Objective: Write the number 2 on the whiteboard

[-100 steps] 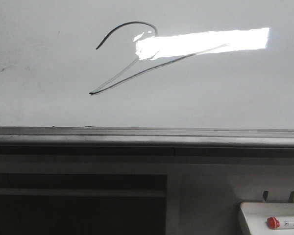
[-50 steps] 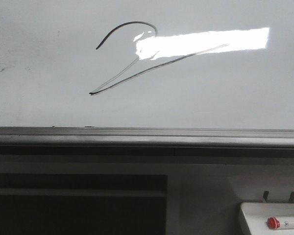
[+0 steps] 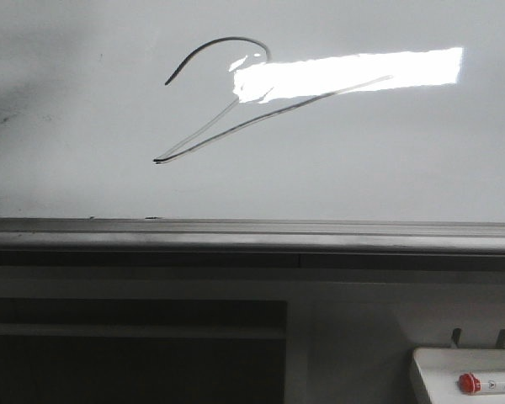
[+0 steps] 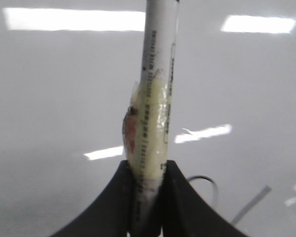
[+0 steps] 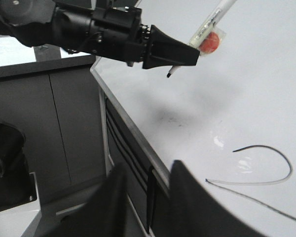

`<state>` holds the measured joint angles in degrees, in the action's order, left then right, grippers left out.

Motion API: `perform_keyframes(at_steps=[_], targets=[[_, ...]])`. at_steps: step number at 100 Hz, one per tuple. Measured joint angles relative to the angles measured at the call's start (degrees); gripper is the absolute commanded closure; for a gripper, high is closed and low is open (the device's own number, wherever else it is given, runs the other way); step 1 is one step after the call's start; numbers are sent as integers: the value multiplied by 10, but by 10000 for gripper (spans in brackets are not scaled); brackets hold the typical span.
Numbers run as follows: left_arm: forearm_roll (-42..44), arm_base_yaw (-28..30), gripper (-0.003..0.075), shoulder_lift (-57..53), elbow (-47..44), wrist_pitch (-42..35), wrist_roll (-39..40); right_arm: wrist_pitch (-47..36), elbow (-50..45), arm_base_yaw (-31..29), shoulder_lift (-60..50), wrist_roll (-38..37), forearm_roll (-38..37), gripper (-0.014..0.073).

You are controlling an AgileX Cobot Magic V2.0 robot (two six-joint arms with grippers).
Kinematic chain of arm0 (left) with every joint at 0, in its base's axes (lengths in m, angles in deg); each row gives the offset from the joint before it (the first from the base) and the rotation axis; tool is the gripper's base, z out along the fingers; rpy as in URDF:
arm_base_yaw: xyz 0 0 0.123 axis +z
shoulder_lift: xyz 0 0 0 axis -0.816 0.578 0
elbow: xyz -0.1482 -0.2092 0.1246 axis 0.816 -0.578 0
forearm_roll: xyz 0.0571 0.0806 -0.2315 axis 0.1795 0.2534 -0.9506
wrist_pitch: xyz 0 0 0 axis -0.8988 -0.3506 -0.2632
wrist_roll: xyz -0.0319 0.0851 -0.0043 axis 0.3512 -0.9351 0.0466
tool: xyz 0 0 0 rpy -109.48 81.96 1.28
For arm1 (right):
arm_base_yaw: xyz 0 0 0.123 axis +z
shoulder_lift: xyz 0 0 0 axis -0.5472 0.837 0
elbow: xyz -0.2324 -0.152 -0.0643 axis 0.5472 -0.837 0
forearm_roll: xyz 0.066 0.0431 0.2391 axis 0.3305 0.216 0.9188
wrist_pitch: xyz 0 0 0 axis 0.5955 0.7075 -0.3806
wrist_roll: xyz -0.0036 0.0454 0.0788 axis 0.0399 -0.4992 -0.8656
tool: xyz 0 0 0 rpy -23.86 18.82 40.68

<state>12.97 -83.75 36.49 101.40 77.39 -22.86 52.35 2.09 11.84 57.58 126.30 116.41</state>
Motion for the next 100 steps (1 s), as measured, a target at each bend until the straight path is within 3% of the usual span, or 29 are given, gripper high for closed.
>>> perform_keyframes(at_steps=[15, 59, 100], targets=[[-43, 11, 741, 54, -25, -80, 3, 10, -11, -1, -2, -2, 0, 664], [20, -6, 741, 195, 1, -130, 3, 11, -14, -1, -2, -6, -1, 664], [34, -9, 739, 221, 8, -179, 3, 35, -14, -1, -2, -16, -1, 664]])
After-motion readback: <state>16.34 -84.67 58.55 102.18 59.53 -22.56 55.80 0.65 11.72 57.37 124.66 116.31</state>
